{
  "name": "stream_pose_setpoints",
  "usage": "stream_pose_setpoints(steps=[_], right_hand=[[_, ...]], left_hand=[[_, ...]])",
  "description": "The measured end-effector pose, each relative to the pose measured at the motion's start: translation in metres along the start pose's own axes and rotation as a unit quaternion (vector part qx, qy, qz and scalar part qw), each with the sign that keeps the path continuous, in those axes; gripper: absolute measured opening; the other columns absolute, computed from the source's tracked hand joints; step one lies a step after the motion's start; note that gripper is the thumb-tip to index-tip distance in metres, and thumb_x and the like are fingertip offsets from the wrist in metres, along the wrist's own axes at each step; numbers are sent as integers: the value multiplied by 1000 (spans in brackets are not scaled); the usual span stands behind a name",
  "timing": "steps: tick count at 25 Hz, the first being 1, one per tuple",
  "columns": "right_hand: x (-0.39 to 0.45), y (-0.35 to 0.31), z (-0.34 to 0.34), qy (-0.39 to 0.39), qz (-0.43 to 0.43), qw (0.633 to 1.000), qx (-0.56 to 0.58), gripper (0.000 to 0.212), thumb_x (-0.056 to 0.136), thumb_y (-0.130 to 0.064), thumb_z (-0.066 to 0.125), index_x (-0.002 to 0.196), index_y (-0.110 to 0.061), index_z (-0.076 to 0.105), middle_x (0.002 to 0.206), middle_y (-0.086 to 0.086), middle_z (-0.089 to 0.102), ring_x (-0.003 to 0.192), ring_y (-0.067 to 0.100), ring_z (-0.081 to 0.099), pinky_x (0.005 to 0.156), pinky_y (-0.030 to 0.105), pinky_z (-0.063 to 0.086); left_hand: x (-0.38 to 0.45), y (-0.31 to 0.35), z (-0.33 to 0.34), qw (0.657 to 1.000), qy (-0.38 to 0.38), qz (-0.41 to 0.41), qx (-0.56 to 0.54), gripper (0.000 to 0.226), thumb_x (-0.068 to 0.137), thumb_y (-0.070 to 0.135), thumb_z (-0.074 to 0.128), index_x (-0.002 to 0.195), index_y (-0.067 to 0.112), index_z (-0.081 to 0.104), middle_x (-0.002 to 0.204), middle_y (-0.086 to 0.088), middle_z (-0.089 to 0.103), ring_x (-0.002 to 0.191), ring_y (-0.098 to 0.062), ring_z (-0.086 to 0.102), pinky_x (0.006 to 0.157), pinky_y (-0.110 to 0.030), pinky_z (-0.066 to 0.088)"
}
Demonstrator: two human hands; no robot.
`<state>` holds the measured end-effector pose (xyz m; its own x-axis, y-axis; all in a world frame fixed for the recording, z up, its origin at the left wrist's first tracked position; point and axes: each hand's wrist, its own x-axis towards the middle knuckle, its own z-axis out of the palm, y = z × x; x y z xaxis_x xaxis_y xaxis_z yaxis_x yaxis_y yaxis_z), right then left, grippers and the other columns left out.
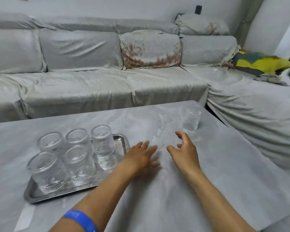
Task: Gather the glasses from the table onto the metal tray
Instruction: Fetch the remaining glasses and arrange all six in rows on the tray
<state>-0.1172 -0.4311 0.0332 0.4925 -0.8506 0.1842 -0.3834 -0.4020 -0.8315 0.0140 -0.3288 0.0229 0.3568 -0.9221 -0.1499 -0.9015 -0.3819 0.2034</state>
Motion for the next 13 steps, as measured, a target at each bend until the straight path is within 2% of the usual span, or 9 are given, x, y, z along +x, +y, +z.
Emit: stream_pose_setpoints(steps=[1,3,6,8,10,12,13], right_hand=[[13,8,-12,10,-12,1000,-27,62,80,-20,65,137,-23,43,144,-2,48,123,23,53,99,37,44],[47,23,-34,7,-43,995,-88,65,79,-21,65,139,-22,41,146,0,44,124,24,51,99,37,44],[104,34,-52,6,-55,988,-142,76,79,-29,69,145,-25,31,154,1,31,133,24,42,101,35,39],[139,39,-51,61,-16,997,-39,92,74,-34,76,148,-28,23,158,-1,24,138,19,35,103,29,34],[165,47,-41,118,39,988,86,107,67,-32,83,151,-27,16,159,0,22,139,17,34,100,24,31],[179,65,-27,113,77,984,117,110,67,-27,84,151,-28,13,159,3,25,137,19,37,102,25,33],[183,74,-19,101,85,985,108,106,68,-26,83,150,-29,16,156,5,31,136,23,40,104,30,36]], left_hand=[[19,3,-1,999,-30,-11,24,69,88,60,46,147,29,29,155,-10,28,142,-33,26,113,-46,29],[46,1,3,999,-44,-18,18,73,81,68,48,142,31,34,149,-8,33,138,-32,30,110,-46,33],[55,-11,18,999,-41,-9,2,82,76,76,45,146,38,28,157,-4,24,143,-28,23,114,-41,27],[59,-16,22,999,-35,-15,6,85,74,80,44,148,43,21,163,1,15,148,-24,15,117,-40,21],[64,-18,21,999,-36,-15,10,87,73,80,44,148,44,18,164,3,10,149,-23,11,118,-39,19],[65,-16,20,999,-43,-10,25,87,75,80,43,149,45,16,164,3,8,150,-24,8,118,-40,19],[65,-15,20,999,-43,-8,25,87,75,80,43,149,45,15,164,3,7,150,-25,8,118,-41,18]])
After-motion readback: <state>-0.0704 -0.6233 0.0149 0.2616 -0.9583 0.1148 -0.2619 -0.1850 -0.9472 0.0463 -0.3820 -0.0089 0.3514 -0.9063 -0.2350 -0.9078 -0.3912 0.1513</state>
